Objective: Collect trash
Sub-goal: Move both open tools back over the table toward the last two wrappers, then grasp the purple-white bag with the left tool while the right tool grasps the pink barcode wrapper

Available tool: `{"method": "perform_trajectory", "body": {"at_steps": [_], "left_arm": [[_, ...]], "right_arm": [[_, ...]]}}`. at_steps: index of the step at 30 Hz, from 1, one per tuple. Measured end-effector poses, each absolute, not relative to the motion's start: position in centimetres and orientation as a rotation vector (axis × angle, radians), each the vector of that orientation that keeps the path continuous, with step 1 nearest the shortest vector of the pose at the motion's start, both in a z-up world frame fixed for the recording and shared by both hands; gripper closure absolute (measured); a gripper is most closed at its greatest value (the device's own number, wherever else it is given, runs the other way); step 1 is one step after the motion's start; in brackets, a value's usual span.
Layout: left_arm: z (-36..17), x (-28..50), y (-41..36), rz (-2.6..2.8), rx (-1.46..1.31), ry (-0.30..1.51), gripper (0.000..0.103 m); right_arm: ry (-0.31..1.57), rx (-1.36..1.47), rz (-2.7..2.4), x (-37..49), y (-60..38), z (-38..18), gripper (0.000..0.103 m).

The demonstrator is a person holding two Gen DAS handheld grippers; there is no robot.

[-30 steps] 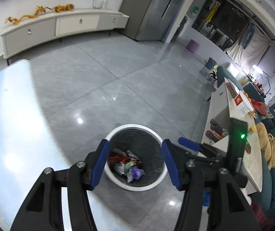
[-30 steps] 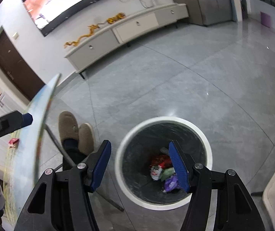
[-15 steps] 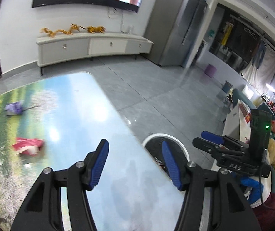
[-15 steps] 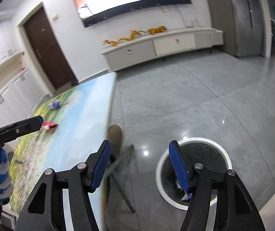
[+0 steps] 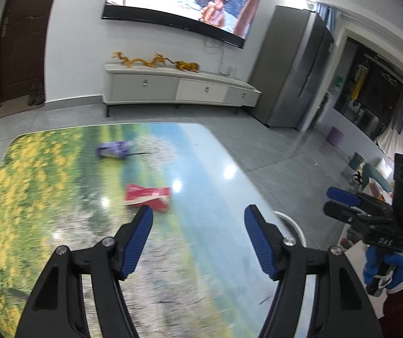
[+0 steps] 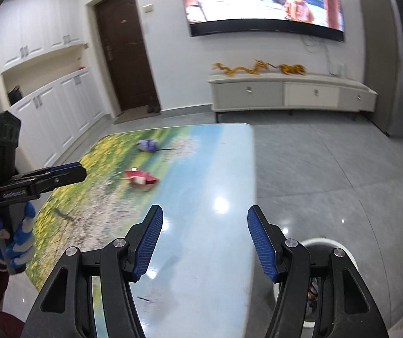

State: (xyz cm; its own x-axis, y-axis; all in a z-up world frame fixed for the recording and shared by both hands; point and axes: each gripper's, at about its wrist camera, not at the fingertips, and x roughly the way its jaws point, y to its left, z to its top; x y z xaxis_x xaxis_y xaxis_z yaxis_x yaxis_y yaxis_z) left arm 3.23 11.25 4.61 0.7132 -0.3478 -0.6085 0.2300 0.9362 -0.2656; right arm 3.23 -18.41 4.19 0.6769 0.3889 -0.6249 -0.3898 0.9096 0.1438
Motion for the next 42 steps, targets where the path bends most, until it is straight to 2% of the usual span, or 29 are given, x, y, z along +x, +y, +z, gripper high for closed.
{"method": "perform_trajectory", "body": {"at_steps": [8,18,31,33,42], "left_arm": [[3.5,4.0,17.7,-0.218,-0.206,0.720,0.037],[1.5,6.5,22.0,-0.142,-0.213,0.764,0.037],[-0.3,11.2,24.1,-0.154,-0.199,0.805,0.037],[-0.5,11.9,24.2,-0.159,-0.190,0.810,0.033],[-0.3,17.1,22.4,-0.231,-0.102,0.817,0.032]], "right_arm": [[0.712,-0.046,0.541,4.4,-14.0,4.1,0.042],[0.772,-0.092,0.642,8.0,-9.0,2.1,0.042],[0.825,-0.174,0.783,11.9,-2.6,-0.9,0.041],[0.827,-0.184,0.803,12.4,-1.8,-1.3,0.041],[0.831,-0.229,0.860,14.8,1.3,-2.8,0.041]]}}
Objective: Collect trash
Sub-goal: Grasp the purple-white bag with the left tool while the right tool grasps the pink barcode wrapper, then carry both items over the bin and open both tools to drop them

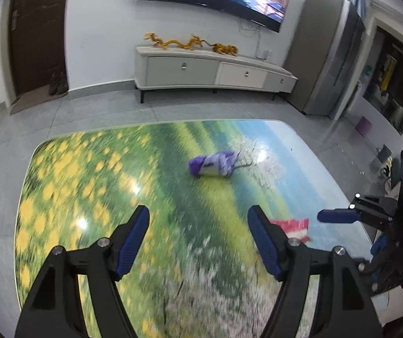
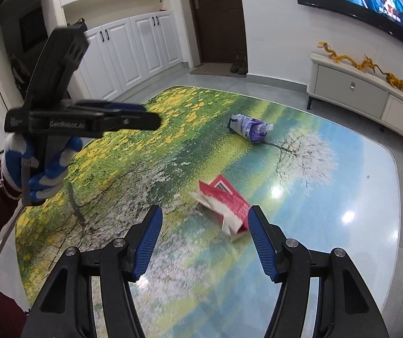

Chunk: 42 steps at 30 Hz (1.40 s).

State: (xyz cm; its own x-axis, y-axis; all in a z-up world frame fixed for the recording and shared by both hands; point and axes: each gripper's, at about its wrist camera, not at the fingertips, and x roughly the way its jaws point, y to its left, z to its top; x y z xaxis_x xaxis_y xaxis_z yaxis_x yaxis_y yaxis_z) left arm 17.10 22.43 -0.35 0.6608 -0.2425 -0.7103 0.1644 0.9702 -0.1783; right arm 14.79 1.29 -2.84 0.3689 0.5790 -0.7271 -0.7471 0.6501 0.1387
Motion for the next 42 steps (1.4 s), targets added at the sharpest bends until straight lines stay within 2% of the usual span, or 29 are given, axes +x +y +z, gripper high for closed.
{"method": "perform_trajectory", "body": {"at_steps": [12,20,23,26,29,30,40,42], "left_arm": [[-3.1,27.2,17.8,-0.388,0.026,0.840,0.032],[-5.5,30.0,17.3,-0.443,0.029,0.887,0.032],[-5.9,30.1,16.8,-0.451,0.042,0.896,0.033],[-6.1,29.8,16.4,-0.456,0.042,0.908,0.051],[-6.3,29.2,16.3,-0.457,0.036,0.910,0.056],[-6.2,28.9,16.2,-0.457,0.035,0.910,0.059],[-6.4,23.2,15.8,-0.415,-0.033,0.904,0.069],[-6.3,21.8,16.2,-0.390,-0.056,0.900,0.070]], "right_arm": [[0.858,-0.214,0.895,18.0,1.5,-4.0,0.039],[0.899,-0.208,0.921,19.0,2.2,-5.5,0.040],[0.909,-0.219,0.922,18.9,2.4,-6.1,0.050],[0.901,-0.215,0.913,18.7,2.1,-6.0,0.054],[0.889,-0.220,0.903,18.2,1.9,-5.7,0.074],[0.893,-0.231,0.900,18.0,2.0,-5.6,0.086],[0.897,-0.281,0.854,15.7,1.7,-5.7,0.086],[0.890,-0.296,0.838,15.2,1.7,-5.5,0.091]]}}
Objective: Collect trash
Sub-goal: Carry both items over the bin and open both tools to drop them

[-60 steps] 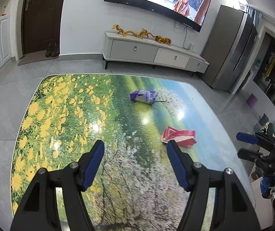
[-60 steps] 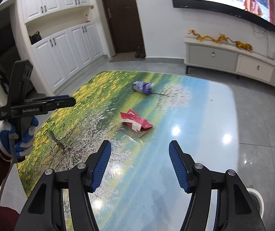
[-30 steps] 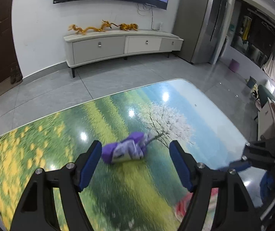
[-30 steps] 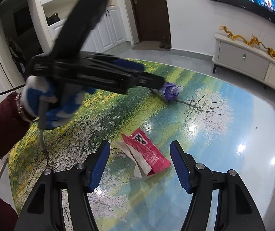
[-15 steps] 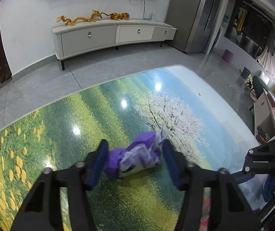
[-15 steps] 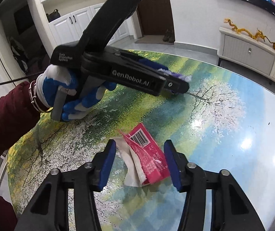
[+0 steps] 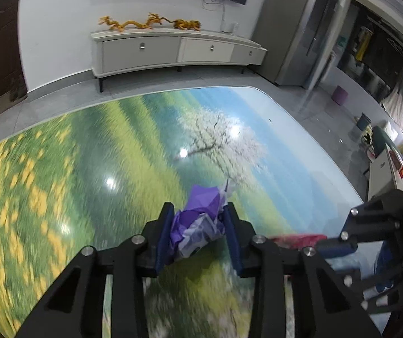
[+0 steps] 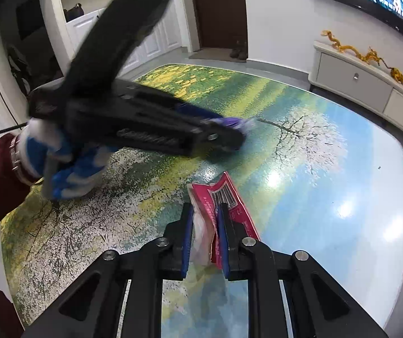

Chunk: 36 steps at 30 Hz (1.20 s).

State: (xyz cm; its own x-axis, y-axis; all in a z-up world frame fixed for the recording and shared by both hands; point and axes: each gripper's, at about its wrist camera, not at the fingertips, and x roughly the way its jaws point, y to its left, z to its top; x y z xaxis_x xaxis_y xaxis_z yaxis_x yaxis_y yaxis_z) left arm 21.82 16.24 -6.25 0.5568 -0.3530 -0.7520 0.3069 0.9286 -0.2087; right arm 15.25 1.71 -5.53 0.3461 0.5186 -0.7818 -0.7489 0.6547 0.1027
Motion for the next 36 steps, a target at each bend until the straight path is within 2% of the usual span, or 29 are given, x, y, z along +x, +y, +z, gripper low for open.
{"method": "perform_trajectory", "body": {"at_steps": [2,16,26,36], "left_arm": [[-6.0,20.4,16.8,-0.369,-0.079,0.892,0.070],[0.3,14.2,15.7,-0.384,-0.143,0.786,0.072],[4.4,12.4,4.8,-0.553,-0.127,0.745,0.072],[2.3,13.3,-11.6,-0.750,-0.047,0.856,0.072]], "right_arm": [[0.881,-0.295,0.829,14.7,1.7,-5.2,0.095],[0.722,-0.164,0.745,9.6,-4.6,1.3,0.096],[0.678,-0.038,0.554,7.4,-15.4,3.3,0.095],[0.737,0.255,0.331,7.4,-29.9,-0.4,0.095]]}}
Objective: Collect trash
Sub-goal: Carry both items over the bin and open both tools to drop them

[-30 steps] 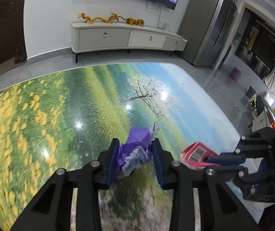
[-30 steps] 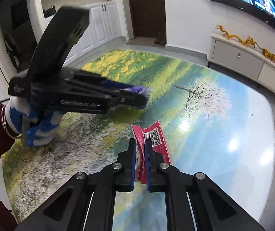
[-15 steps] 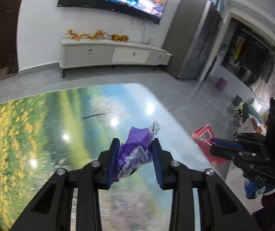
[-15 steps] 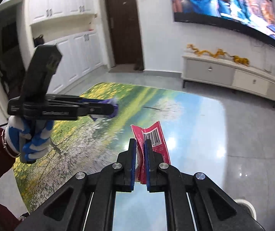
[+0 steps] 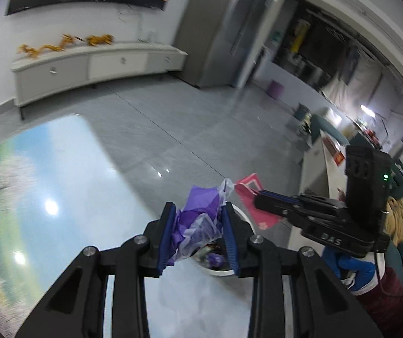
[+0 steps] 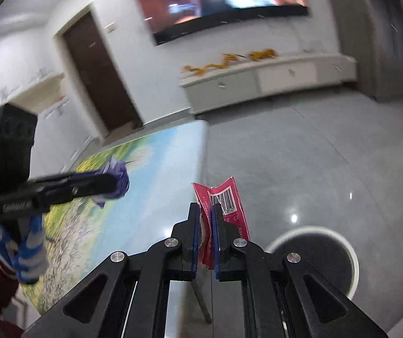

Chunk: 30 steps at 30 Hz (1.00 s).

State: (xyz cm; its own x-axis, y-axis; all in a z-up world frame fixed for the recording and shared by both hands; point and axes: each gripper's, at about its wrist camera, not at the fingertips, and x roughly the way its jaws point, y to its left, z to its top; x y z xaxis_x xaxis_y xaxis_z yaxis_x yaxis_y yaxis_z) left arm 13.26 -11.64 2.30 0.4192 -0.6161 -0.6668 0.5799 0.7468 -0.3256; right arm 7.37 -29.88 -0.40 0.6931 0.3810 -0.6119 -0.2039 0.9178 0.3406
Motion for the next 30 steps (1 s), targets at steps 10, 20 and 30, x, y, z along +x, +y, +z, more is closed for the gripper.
{"method": "perform_trajectory", "body": {"at_steps": [10,20,30], "left_arm": [[-3.5,16.8,-22.9,-0.812,-0.021,1.031,0.071],[-6.9,19.3,-28.1,-0.827,-0.087,1.136,0.051],[-6.4,19.0,-28.2,-0.814,-0.087,1.114,0.050]], "right_arm": [[0.840,0.518,0.186,9.2,-38.6,-7.8,0.090],[0.888,0.620,0.102,10.4,-42.4,-11.9,0.066],[0.890,0.605,0.058,10.4,-43.2,-12.0,0.063]]}}
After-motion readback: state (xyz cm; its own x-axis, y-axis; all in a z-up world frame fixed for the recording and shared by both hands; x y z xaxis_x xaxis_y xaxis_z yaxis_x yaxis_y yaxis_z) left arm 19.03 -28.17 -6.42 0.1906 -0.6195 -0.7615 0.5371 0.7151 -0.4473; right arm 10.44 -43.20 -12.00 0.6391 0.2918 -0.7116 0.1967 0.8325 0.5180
